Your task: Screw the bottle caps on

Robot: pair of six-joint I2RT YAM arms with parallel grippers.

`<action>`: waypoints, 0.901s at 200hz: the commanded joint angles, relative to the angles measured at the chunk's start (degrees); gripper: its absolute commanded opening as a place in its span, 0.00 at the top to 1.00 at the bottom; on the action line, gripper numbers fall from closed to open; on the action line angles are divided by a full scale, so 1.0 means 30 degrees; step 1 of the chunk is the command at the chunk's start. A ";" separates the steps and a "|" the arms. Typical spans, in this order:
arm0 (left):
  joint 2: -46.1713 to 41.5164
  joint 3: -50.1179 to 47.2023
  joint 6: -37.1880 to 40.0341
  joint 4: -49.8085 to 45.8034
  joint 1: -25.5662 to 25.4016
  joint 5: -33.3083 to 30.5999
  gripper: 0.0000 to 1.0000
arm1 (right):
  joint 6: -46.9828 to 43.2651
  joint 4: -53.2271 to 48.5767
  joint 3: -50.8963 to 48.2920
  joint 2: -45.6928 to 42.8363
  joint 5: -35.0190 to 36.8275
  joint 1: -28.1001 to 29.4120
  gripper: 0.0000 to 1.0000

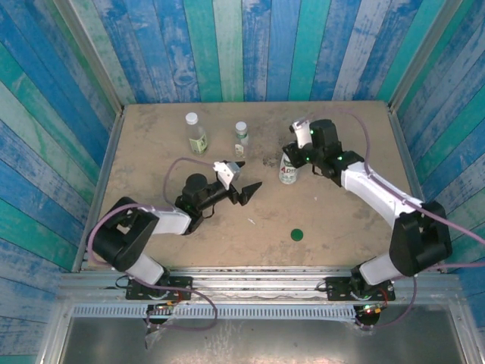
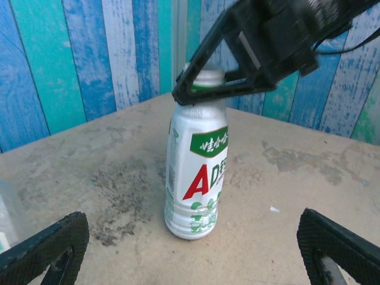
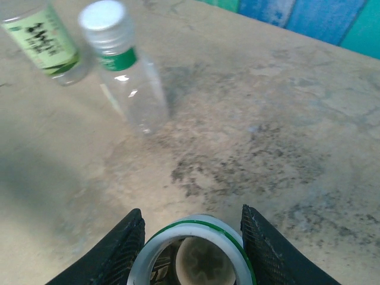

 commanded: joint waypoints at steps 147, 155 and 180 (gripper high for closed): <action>0.7516 0.2256 0.0531 0.6222 -0.0993 0.3075 0.27 | -0.1656 -0.1953 -0.1045 -0.1278 -0.3402 0.4136 0.64; 0.7565 0.2314 0.0501 0.6223 -0.1009 0.3214 0.27 | -0.1658 -0.1947 -0.1078 -0.1276 -0.3392 0.4143 0.64; 0.7441 0.2494 0.0661 0.5775 -0.1022 0.3428 0.27 | -0.1613 -0.1843 -0.1155 -0.1281 -0.3390 0.4129 0.64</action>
